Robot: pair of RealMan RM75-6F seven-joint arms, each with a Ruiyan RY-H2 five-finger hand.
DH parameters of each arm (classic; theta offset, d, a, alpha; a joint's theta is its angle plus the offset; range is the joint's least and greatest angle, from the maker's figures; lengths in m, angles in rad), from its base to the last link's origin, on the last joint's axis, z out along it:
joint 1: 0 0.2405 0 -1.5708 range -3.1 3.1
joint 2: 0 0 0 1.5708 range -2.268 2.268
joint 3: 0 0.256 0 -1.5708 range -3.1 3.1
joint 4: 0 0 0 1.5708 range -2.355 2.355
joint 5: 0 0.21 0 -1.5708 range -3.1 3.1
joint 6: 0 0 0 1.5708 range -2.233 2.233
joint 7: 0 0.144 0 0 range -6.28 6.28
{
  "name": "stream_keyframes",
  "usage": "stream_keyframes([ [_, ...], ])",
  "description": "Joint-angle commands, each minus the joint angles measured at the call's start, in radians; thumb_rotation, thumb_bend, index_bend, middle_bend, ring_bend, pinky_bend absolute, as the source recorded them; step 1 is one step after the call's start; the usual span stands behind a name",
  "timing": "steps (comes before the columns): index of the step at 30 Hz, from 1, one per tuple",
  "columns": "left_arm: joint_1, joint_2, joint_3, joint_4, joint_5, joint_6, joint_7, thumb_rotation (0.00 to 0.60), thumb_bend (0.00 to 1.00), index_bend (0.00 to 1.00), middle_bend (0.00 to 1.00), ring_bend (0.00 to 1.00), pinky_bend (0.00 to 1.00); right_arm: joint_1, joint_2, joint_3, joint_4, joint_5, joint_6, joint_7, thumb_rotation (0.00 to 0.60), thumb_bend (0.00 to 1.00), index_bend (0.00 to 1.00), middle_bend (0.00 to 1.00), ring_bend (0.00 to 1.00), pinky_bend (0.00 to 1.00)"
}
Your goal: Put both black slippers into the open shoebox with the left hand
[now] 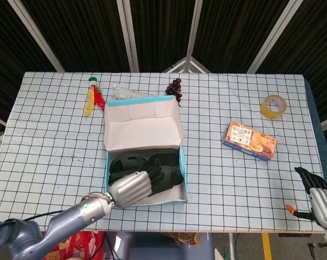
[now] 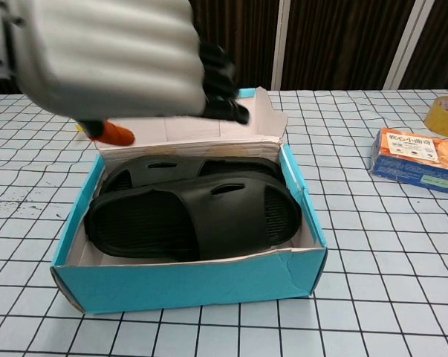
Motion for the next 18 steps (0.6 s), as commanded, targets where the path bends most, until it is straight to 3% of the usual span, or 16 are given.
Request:
stream_keyframes([
  [1, 0.354, 0.118, 0.092, -0.056, 0.202, 0.385, -0.369, 0.6, 0.33, 0.21, 0.29, 0.25, 0.43, -0.001, 0.0, -0.001, -0.004, 0.0, 0.001, -0.007, 0.6, 0.22, 0.01, 0.07, 0.1, 0.07],
  [4, 0.507, 0.11, 0.146, 0.048, 0.292, 0.489, -0.581, 0.6, 0.33, 0.2, 0.29, 0.24, 0.43, -0.001, -0.001, 0.0, -0.006, 0.0, 0.003, -0.012, 0.6, 0.22, 0.02, 0.07, 0.1, 0.07],
  [7, 0.629, 0.099, 0.162, 0.139, 0.258, 0.548, -0.755, 0.6, 0.32, 0.19, 0.28, 0.23, 0.43, -0.001, -0.005, 0.002, -0.004, -0.004, 0.008, -0.018, 0.6, 0.22, 0.02, 0.07, 0.1, 0.07],
  [13, 0.774, 0.054, 0.117, 0.3, 0.182, 0.605, -0.98, 0.6, 0.31, 0.18, 0.24, 0.11, 0.31, -0.003, -0.014, 0.002, 0.003, -0.029, 0.032, -0.025, 0.6, 0.22, 0.02, 0.07, 0.09, 0.07],
  [18, 0.863, -0.001, 0.065, 0.434, 0.12, 0.583, -1.179, 0.6, 0.3, 0.14, 0.16, 0.07, 0.25, -0.013, -0.03, 0.008, 0.013, -0.043, 0.071, -0.054, 0.6, 0.22, 0.02, 0.07, 0.1, 0.07],
])
